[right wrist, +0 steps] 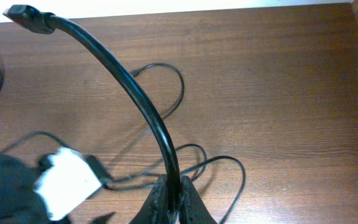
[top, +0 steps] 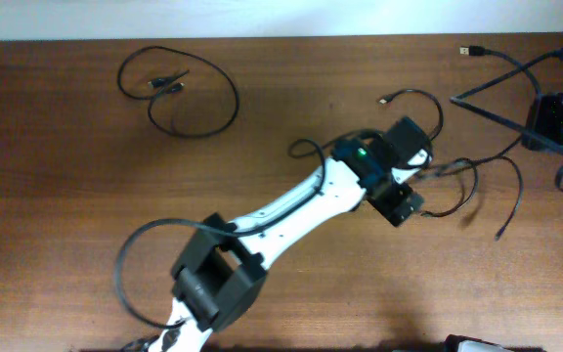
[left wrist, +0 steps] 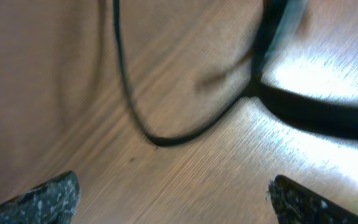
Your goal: Untangle cables
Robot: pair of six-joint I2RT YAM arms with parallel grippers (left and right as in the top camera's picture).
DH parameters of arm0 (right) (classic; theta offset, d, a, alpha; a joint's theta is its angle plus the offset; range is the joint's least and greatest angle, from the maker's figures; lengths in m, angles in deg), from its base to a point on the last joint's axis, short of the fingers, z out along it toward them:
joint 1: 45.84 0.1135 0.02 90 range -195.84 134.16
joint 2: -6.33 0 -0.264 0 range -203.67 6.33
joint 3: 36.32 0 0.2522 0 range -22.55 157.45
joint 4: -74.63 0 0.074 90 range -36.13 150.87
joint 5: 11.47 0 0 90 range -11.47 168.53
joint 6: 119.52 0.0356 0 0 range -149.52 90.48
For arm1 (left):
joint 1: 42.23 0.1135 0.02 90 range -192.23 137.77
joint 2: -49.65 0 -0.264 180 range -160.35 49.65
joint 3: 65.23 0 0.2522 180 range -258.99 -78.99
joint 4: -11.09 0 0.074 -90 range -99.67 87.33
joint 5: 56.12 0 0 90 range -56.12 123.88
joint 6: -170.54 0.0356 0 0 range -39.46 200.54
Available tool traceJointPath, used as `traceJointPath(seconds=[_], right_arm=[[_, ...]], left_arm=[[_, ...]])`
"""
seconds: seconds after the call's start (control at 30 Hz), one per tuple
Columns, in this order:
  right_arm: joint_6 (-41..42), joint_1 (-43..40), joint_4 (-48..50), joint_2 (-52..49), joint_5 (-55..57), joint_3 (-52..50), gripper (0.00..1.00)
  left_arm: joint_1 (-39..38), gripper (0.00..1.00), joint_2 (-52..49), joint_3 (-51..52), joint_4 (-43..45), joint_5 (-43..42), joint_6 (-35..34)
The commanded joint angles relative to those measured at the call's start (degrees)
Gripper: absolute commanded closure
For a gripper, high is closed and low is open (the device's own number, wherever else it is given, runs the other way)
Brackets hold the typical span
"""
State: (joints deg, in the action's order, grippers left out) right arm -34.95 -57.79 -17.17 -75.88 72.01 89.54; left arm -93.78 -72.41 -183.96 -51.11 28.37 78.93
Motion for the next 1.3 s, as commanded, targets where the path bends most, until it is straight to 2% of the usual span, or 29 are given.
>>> traceJointPath(seconds=[0.0,0.2,0.47,0.5,0.53,0.63,0.67,0.7,1.0,1.17,1.27], right_arm=[[-0.1,0.3,-0.1,0.2,-0.5,1.0,0.96],[-0.1,0.3,-0.4,0.2,-0.5,1.0,0.96],[-0.2,0.3,-0.4,0.2,-0.5,1.0,0.96],[-0.2,0.3,-0.4,0.2,-0.5,1.0,0.96],[-0.2,0.3,-0.4,0.2,-0.5,1.0,0.96],[-0.2,0.3,-0.4,0.2,-0.5,1.0,0.96],[-0.2,0.3,-0.3,0.2,-0.5,1.0,0.96],[-0.2,0.3,-0.3,0.2,-0.5,1.0,0.96],[-0.2,0.3,0.2,0.1,-0.3,1.0,0.96],[-0.2,0.3,2.4,-1.0,2.8,1.0,0.96],[-0.1,0.3,4.2,-1.5,4.4,1.0,0.96]], left_arm=[[-1.8,0.01,-2.6,0.3,1.6,-2.2,5.6],[-2.3,0.01,-2.6,0.3,4.6,-2.2,6.4],[-3.5,0.0,-2.6,0.3,14.8,-1.8,4.2],[-3.6,0.05,-2.6,0.3,15.1,-0.4,3.8],[-3.6,0.11,-2.6,0.3,15.0,0.6,3.8],[-3.4,0.47,-2.6,0.3,12.5,2.3,3.8],[-3.4,0.8,-2.6,0.3,11.7,3.5,3.8],[-3.4,1.0,-2.6,0.3,11.0,4.9,3.8],[-2.3,1.0,-0.1,0.2,8.4,10.2,4.9],[1.1,1.0,10.9,0.2,7.3,16.1,4.9],[3.8,1.0,16.6,0.2,4.9,16.3,4.9]])
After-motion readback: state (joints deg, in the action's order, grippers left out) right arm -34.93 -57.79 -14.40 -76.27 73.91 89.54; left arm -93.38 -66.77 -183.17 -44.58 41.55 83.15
